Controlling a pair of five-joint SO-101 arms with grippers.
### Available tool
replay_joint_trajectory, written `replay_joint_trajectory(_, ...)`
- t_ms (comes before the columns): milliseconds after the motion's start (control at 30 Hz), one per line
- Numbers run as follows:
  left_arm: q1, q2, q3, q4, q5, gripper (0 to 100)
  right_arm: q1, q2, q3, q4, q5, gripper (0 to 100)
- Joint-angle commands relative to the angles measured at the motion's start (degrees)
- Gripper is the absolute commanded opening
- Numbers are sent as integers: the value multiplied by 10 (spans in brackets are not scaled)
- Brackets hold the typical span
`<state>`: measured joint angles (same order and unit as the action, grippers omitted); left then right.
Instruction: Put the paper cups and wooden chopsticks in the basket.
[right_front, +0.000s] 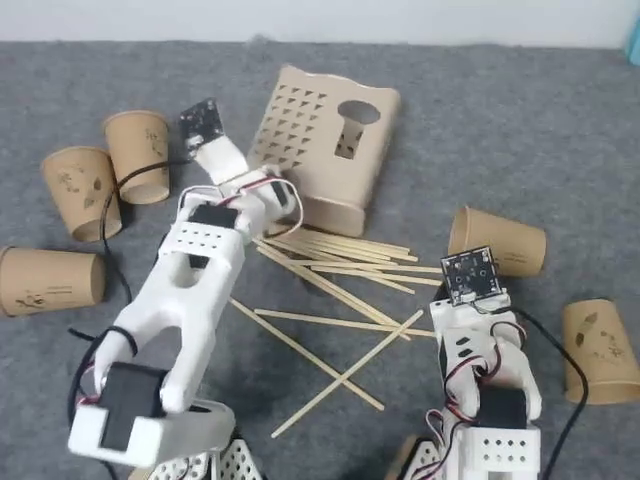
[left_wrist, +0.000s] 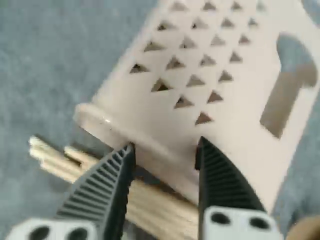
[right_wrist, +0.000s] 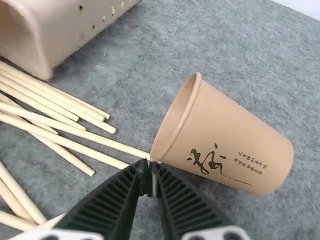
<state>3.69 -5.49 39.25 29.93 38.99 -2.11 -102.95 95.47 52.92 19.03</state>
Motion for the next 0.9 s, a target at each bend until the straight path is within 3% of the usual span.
replay_joint_trajectory(0, -22, 12, -14, -72, 7, 185, 3, -9, 8, 4, 9, 9)
replay_joint_trajectory(300, -91, 22, -22, -178, 4, 185, 3, -9, 8, 4, 10, 9)
replay_joint_trajectory(500, -154, 87, -111, -177, -15, 185, 3, -9, 8, 3, 10, 9)
replay_joint_trajectory(633, -156, 98, -164, -54, -14, 185, 3, -9, 8, 1, 10, 9)
replay_joint_trajectory(767, -111, 40, -196, 113, -12, 185, 2, -9, 8, 0, 10, 9)
replay_joint_trajectory(867, -66, -20, -198, 184, -12, 182, 2, -9, 8, 0, 10, 9)
